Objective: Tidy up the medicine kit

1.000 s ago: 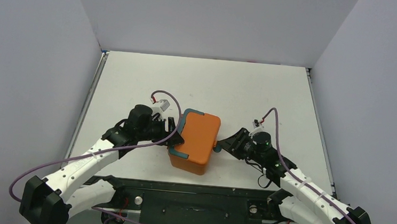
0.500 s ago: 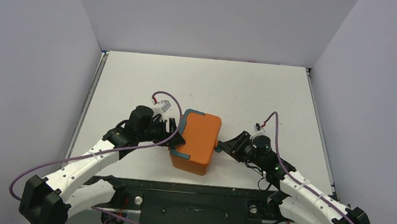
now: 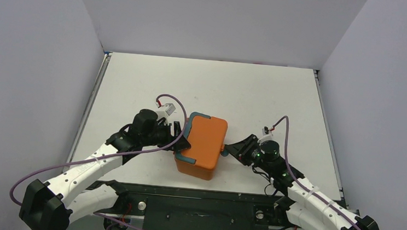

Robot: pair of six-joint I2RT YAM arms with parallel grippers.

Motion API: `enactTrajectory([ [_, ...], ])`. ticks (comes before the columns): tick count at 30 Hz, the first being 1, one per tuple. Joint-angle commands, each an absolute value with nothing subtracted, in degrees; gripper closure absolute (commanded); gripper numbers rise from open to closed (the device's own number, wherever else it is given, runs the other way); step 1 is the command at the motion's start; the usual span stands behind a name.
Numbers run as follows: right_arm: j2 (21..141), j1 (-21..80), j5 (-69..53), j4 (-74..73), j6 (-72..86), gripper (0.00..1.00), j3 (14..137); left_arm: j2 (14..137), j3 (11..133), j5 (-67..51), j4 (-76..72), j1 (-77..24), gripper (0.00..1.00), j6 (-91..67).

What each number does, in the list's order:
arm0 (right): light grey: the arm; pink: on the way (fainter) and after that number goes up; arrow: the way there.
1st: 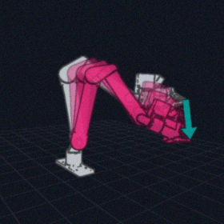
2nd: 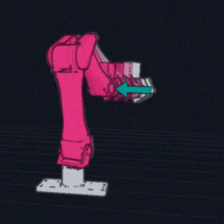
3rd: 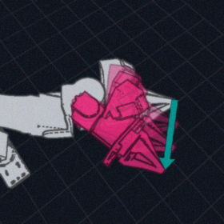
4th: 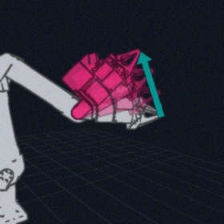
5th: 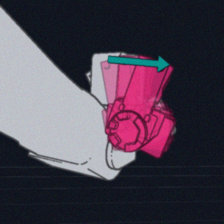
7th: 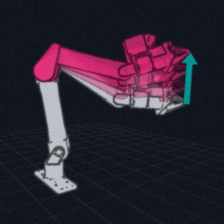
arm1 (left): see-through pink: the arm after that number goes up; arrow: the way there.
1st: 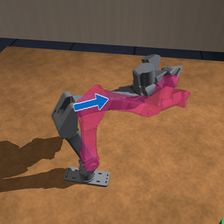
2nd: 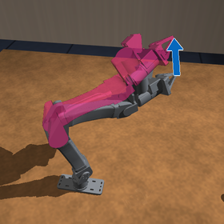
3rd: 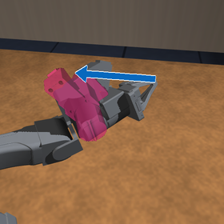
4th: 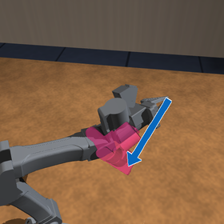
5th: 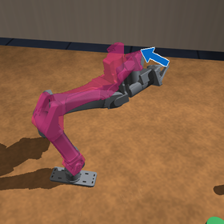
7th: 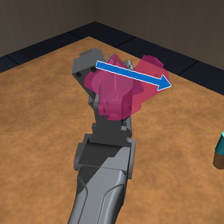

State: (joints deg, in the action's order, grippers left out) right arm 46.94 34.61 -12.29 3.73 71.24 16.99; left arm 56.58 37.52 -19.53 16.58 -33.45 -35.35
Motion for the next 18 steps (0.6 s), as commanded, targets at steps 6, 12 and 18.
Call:
enactTrajectory([
  [6, 45.55, 35.04, -11.12, 6.83, 71.8, 0.75, 16.7, 56.96, 36.28, -20.2, 16.51, -34.34, 0.4, -34.62],
  [12, 45.37, 35.09, -10.93, 5.91, 71.36, 0.85, 16.97, 57.28, 36.3, -20.2, 16.39, -34.36, 0.4, -34.61],
  [18, 44.3, 35.14, -9.28, 1.1, 68.36, 1.0, 19.91, 57.42, 35.98, -19.91, 16.31, -34.36, 0.4, -34.12],
])
